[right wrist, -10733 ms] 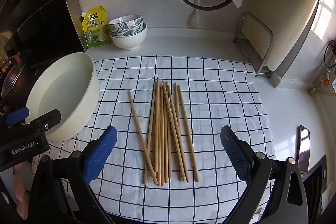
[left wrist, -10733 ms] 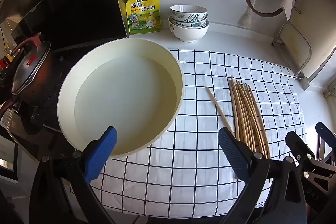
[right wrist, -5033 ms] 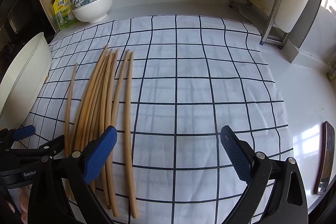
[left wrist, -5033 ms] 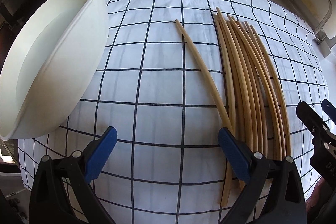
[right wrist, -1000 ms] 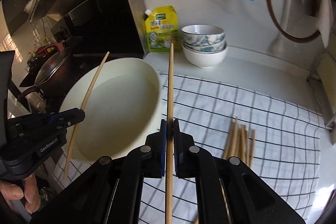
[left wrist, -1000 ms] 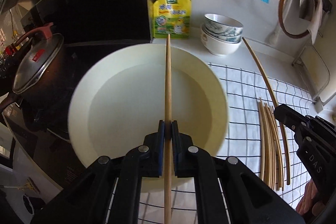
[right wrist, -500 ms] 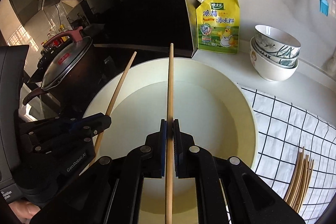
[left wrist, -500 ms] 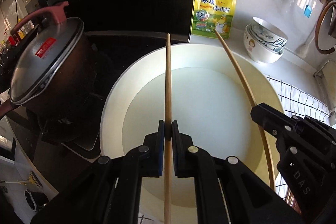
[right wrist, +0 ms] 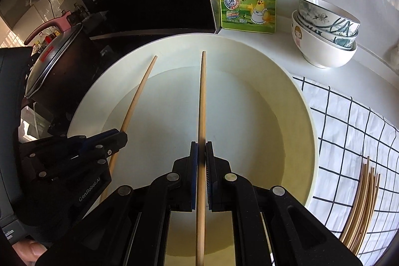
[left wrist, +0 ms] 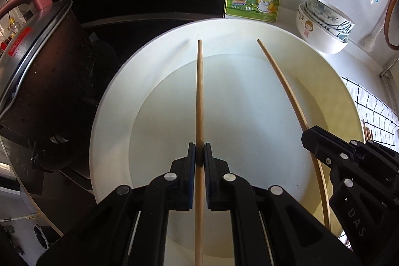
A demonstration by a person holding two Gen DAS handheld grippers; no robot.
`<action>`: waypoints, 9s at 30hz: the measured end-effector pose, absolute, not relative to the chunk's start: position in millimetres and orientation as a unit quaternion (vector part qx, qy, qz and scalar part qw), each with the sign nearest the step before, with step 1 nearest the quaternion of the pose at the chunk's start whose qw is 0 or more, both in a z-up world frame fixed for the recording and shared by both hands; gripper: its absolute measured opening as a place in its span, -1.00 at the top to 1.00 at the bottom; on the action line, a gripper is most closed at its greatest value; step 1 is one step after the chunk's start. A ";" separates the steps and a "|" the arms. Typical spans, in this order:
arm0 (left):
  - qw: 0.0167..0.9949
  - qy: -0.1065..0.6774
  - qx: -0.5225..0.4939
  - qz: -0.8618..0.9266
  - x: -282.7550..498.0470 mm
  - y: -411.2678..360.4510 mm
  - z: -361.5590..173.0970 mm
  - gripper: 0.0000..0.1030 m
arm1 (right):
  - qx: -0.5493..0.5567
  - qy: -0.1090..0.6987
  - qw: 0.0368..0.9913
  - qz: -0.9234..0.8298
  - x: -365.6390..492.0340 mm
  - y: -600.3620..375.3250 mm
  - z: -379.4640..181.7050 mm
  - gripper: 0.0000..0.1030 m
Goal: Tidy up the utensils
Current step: 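Carry both held chopsticks up and over the white basin, then open the left tool over the basin while the right tool releases its chopstick, then move both open tools back down to the chopstick pile, then close the left tool on a chopstick while the right tool grasps another, then lift both held chopsticks and carry them over the white basin, then open the left tool into the basin while the right tool releases its chopstick, then move both open tools back down to the chopstick pile on the cloth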
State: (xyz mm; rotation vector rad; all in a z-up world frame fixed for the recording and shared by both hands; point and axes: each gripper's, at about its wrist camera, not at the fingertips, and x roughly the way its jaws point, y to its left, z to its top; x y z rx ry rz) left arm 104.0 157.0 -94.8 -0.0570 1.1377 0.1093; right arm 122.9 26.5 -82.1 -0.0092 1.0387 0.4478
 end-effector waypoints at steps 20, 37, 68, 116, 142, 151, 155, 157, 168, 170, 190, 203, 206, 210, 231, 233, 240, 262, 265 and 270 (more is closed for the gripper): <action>0.839 0.539 -0.023 0.068 95.3 165.4 -86.3 0.58 | 0.008 0.468 0.863 0.190 105.0 9.0 -65.2 0.42; 0.863 0.502 -0.026 0.054 52.0 124.2 -54.0 -0.28 | 0.009 0.456 0.874 0.168 53.3 -49.1 -39.9 0.31; 0.848 0.526 0.038 -0.060 30.7 -68.7 -60.8 -0.37 | 0.086 0.474 0.875 0.051 -12.5 -249.9 -72.0 0.17; 0.826 0.561 0.049 -0.032 39.2 -90.9 -127.8 -0.46 | 0.067 0.515 0.854 0.033 17.0 -261.5 -150.3 0.14; 0.830 0.553 0.048 -0.048 45.1 -109.8 -131.5 -0.46 | 0.033 0.513 0.858 0.015 12.7 -258.5 -151.0 0.14; 0.828 0.554 0.066 -0.057 42.5 -123.5 -138.2 -0.47 | 0.045 0.509 0.860 0.016 8.0 -271.9 -150.0 0.14; 0.823 0.561 0.066 -0.057 41.4 -123.3 -144.6 -0.53 | 0.043 0.508 0.860 0.017 7.9 -271.5 -150.4 0.14; 0.822 0.562 0.070 -0.049 39.6 -122.5 -148.5 -0.58 | 0.041 0.508 0.860 0.017 9.0 -270.6 -150.3 0.14; 0.825 0.560 0.052 -0.055 47.4 -117.8 -146.0 -0.25 | -0.003 0.499 0.866 0.027 28.9 -251.6 -153.1 0.14; 0.825 0.560 0.051 -0.060 49.5 -120.5 -143.9 0.01 | -0.011 0.496 0.868 0.035 32.0 -247.1 -153.1 0.15; 0.842 0.532 0.016 -0.087 49.9 -92.2 -91.7 0.86 | 0.044 0.483 0.873 0.050 24.9 -250.2 -109.1 0.88; 0.880 0.474 -0.014 -0.020 65.6 25.2 -21.9 0.86 | 0.022 0.433 0.888 0.153 68.0 -125.9 -32.4 0.88; 0.881 0.472 -0.022 0.003 75.4 60.1 -19.5 0.86 | 0.014 0.430 0.883 0.186 84.7 -86.2 -30.3 0.88; 0.878 0.477 -0.029 0.028 87.9 99.3 -24.8 0.86 | 0.004 0.435 0.874 0.216 105.1 -36.5 -37.6 0.99; 0.843 0.536 -0.047 0.027 104.6 155.7 -77.5 0.85 | -0.015 0.470 0.851 0.233 138.0 45.3 -72.0 1.00; 0.841 0.539 -0.047 0.023 102.1 153.6 -78.6 0.84 | -0.015 0.469 0.854 0.227 136.8 43.5 -70.2 1.00; 0.844 0.534 -0.037 0.032 92.0 146.2 -72.6 0.05 | -0.002 0.459 0.865 0.203 126.7 18.8 -58.0 0.79; 0.876 0.480 -0.016 -0.050 50.6 36.7 -23.3 -0.33 | 0.052 0.441 0.893 0.073 30.6 -159.1 -35.6 0.47; 0.877 0.475 -0.010 -0.072 44.3 9.8 -20.5 -0.33 | 0.057 0.446 0.891 0.053 16.8 -184.2 -39.7 0.46; 0.874 0.473 0.005 -0.111 31.4 -34.4 -20.6 -0.40 | 0.063 0.457 0.887 0.027 -3.8 -222.0 -51.4 0.39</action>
